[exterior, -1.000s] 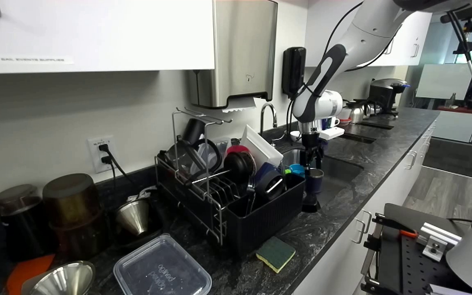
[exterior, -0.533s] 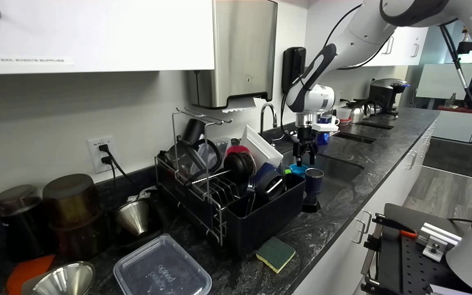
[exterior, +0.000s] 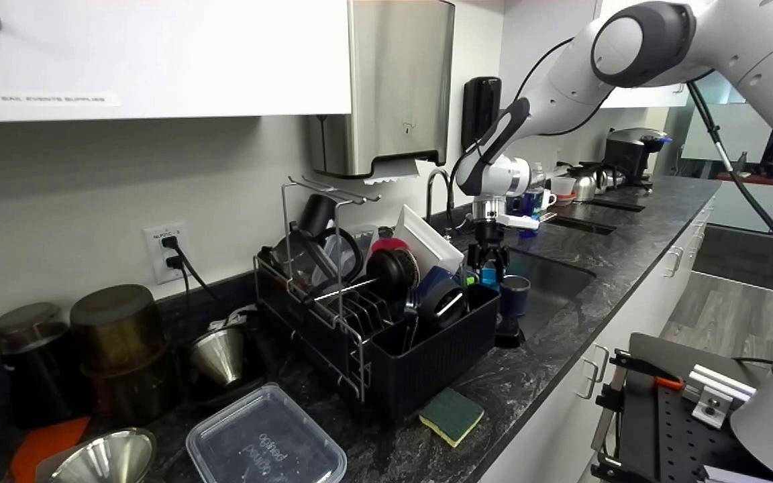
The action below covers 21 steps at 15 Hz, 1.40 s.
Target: Take the straw out of the sink and put it in the cutlery compartment, pick the lid on the tray, place it on the cup in the sink, lift the cup, drop it in the sink then move the pan in the sink to the left
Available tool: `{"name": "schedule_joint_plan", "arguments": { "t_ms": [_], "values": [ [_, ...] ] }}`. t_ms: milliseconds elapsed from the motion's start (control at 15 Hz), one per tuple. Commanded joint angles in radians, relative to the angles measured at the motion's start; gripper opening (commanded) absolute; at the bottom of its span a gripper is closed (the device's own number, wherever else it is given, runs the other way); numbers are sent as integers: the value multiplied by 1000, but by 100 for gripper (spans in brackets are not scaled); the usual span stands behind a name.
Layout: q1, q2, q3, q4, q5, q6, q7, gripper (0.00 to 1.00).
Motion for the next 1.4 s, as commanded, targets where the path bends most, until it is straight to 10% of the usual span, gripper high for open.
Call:
{"name": "schedule_joint_plan", "arguments": {
  "t_ms": [0, 1333],
  "values": [
    [-50, 43, 29, 59, 38, -48, -23, 100],
    [-93, 105, 55, 35, 79, 0, -67, 100]
  ]
}}
